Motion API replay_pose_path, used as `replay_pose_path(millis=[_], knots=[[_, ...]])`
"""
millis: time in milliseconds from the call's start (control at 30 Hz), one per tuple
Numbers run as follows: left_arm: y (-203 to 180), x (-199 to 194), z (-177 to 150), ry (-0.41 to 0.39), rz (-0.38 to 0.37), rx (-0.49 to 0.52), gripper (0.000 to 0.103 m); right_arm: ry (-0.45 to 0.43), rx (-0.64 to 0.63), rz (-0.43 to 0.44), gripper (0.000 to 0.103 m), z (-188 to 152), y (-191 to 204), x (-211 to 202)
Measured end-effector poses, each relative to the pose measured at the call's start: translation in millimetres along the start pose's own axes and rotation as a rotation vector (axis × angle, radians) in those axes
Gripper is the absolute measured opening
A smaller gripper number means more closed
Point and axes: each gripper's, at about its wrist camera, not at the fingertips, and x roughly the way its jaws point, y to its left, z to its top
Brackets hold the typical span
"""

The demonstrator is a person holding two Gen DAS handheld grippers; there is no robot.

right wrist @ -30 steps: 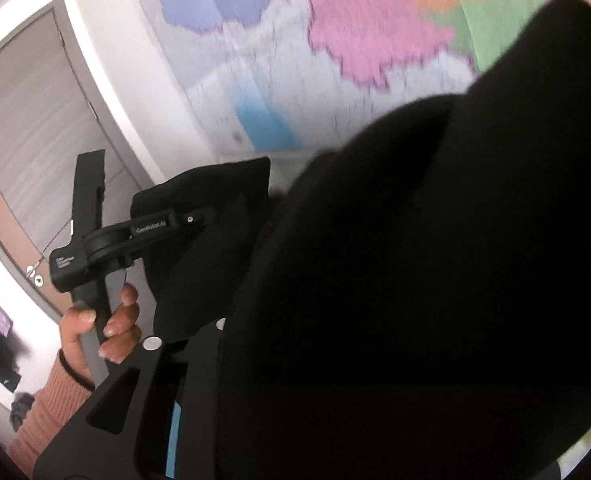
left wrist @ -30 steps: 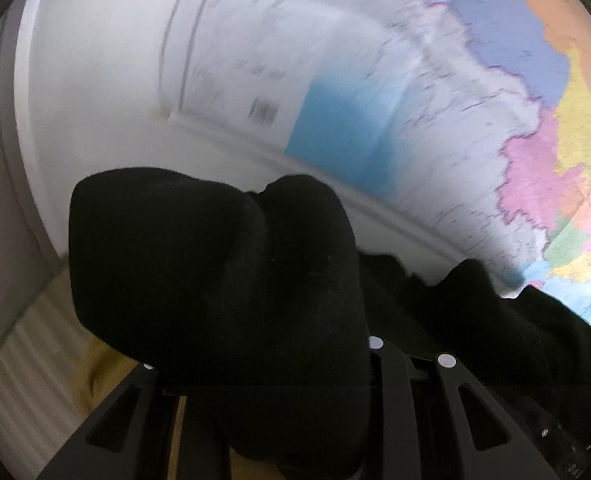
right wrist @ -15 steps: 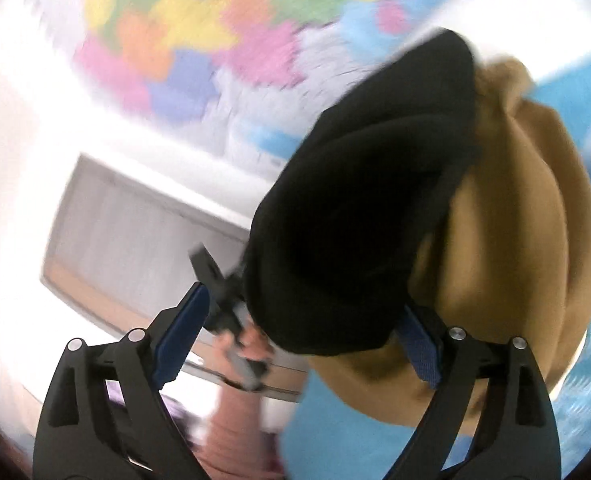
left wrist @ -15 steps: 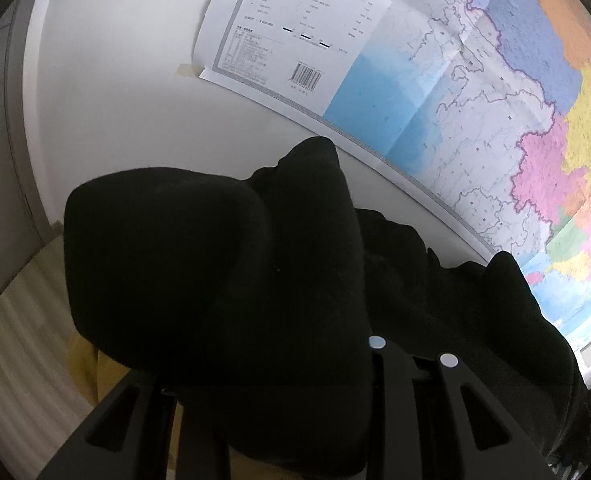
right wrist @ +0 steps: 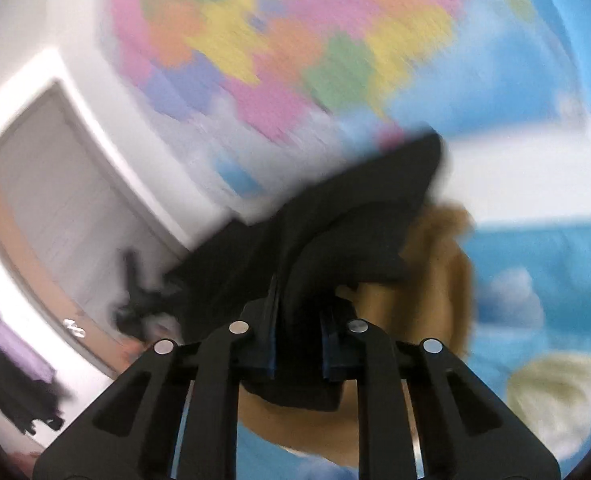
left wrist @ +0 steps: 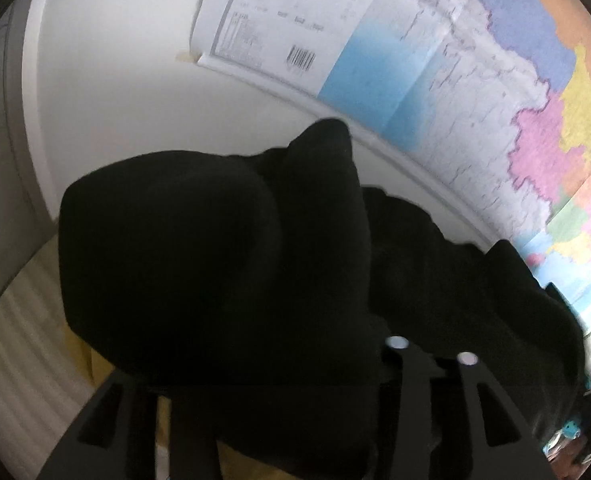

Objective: Fold large clothes
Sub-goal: 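Carry the coat bundle with both tools above the mustard clothes stack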

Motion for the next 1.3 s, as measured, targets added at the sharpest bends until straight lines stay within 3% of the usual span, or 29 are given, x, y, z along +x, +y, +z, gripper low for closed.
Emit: replay_pose_path(millis=[33,100,167,400,500,633,767,867,967,1133,1200,1300], knots=[[1.2,-0.6,-2.2,0.006,-0.009,-0.008,0.051,0.032,0.067,0.020,0.027,-5.4,-14.7,8.4],[4.4,-6.2,-4.6,0.016,-0.032,-0.021,0.058,0.028,0.134,0.037,0.049,-4.9,-25.0,10.5],[3.8,-17.3,-7.2,0.006,-0.035,0.007,0.065,0.027,0.118,0.028,0.057,-3.9,-22.9,1.5],[-5.3,-90.9,-30.6,-0.202,0.004,0.134,0.072,-0.072,-0.124,-0.088,0.068,9.3,21.2,-29.3],[-21.2,-106.3,-26.6,-0.296,0.061,0.199,0.077,-0.100,-0.221,-0.137,0.068,15.2,44.4,-18.5],[-48.1,-91.7,-15.8,-0.292,0.067,0.286,0.077,-0.055,-0.280,-0.179,0.057,20.1,59.9,21.9],[-48.8,-43.0,-0.9,-0.215,0.209,0.277,0.077,0.066,-0.200,-0.219,0.046,20.3,35.9,62.3],[-37.7,-13.6,-6.7,-0.146,0.326,0.263,0.076,0.092,-0.146,-0.185,0.044,13.1,3.5,63.8],[-40.6,-7.4,-24.0,-0.165,0.377,0.319,0.077,0.105,-0.100,-0.148,0.044,3.0,-15.5,62.2],[-44.0,-23.0,-34.6,-0.204,0.392,0.339,0.076,0.083,-0.108,-0.153,0.046,8.0,-9.4,45.2],[-48.7,-27.4,-37.7,-0.221,0.395,0.361,0.076,0.045,-0.146,-0.153,0.055,8.6,1.8,29.6],[-55.0,-34.3,-39.9,-0.242,0.384,0.384,0.076,-0.005,-0.205,-0.133,0.055,8.9,22.0,12.4]])
